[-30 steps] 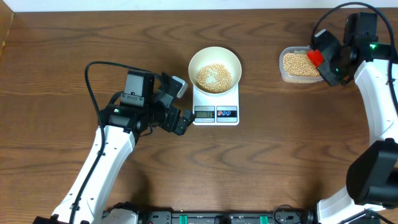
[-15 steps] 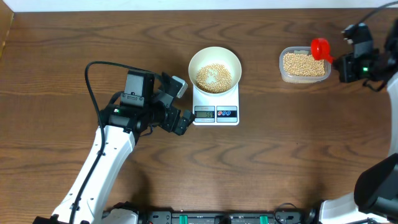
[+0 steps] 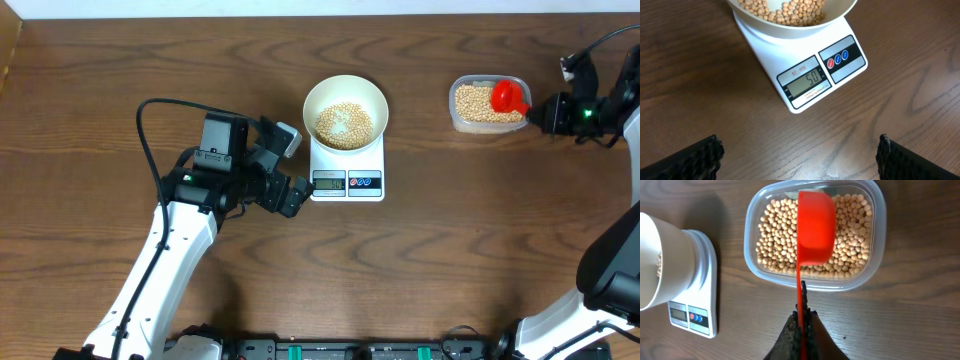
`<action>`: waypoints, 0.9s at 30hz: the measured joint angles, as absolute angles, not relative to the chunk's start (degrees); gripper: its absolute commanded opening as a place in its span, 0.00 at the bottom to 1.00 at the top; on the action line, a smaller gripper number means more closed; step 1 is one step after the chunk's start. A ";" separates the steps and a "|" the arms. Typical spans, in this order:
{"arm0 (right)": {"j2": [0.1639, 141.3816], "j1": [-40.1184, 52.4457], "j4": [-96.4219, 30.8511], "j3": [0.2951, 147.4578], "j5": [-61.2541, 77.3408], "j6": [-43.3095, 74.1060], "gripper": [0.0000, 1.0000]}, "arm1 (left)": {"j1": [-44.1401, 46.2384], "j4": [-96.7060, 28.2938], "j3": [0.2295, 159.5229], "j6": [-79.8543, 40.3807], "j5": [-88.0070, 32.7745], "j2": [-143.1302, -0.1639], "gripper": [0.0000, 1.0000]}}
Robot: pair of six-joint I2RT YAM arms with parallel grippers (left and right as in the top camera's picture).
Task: Scoop item into bowl and weigh 50g on scale
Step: 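Lower the scoop into the tub and open the right gripper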
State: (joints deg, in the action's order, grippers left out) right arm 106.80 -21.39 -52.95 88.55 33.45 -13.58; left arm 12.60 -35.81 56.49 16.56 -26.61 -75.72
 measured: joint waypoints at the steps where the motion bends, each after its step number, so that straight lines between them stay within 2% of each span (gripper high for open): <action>1: 106.80 -21.39 -53.04 88.55 33.52 -13.15 0.28 | 12.60 -35.81 56.49 16.56 -26.61 -75.72 1.00; 2: 106.80 -21.39 -53.06 88.55 33.45 -12.95 0.36 | 12.60 -35.81 56.49 16.56 -26.61 -75.72 1.00; 10: 106.80 -21.96 -53.10 88.55 33.69 -11.18 0.62 | 12.60 -35.81 56.49 16.56 -26.61 -75.72 1.00; 20: 106.80 -24.58 -53.19 88.55 33.39 -9.43 0.75 | 12.60 -35.81 56.49 16.56 -26.61 -75.72 1.00; 27: 106.80 -24.84 -56.21 88.55 28.03 -7.20 0.82 | 12.60 -35.81 56.49 16.56 -26.61 -75.72 1.00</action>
State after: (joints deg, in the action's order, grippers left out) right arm 106.80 -24.84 -56.21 88.55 28.03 -7.20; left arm 12.60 -35.81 56.49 16.56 -26.61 -75.72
